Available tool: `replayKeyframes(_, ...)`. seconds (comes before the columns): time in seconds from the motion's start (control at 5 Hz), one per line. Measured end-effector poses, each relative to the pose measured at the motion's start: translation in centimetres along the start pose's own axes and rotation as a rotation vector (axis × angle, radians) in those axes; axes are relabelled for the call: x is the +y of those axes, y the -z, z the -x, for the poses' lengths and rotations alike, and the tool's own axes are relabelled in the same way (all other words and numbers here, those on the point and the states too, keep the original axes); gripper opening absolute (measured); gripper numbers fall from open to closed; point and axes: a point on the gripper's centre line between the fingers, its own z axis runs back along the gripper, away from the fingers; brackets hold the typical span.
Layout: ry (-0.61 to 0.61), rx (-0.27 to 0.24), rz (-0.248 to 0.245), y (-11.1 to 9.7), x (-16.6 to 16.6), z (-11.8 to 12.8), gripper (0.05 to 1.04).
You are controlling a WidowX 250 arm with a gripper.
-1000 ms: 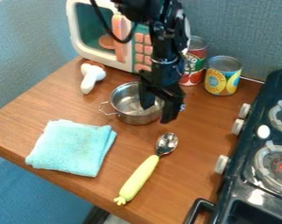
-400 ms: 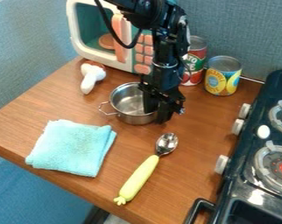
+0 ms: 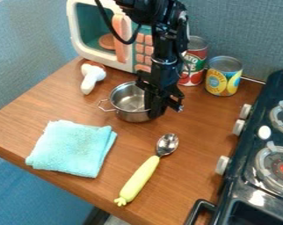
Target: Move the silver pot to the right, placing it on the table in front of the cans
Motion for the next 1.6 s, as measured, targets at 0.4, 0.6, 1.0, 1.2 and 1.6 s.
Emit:
replayKeyframes(0.4,0.074,-0.017,0.009,-0.9,-0.6,-1.4,0.094)
replayKeyframes(0.6,0.19,-0.055,-0.037,-1.4,-4.2,-2.7,0.093)
replayKeyframes(1.0,0.365,-0.124,-0.088,-3.1,-10.4,-2.5,0.093)
replayKeyframes(1.2,0.355,-0.113,-0.086,-2.9,-10.6,-2.1,0.093)
replayKeyframes(1.6,0.323,-0.085,-0.103,-3.0,-10.1,-1.8,0.093)
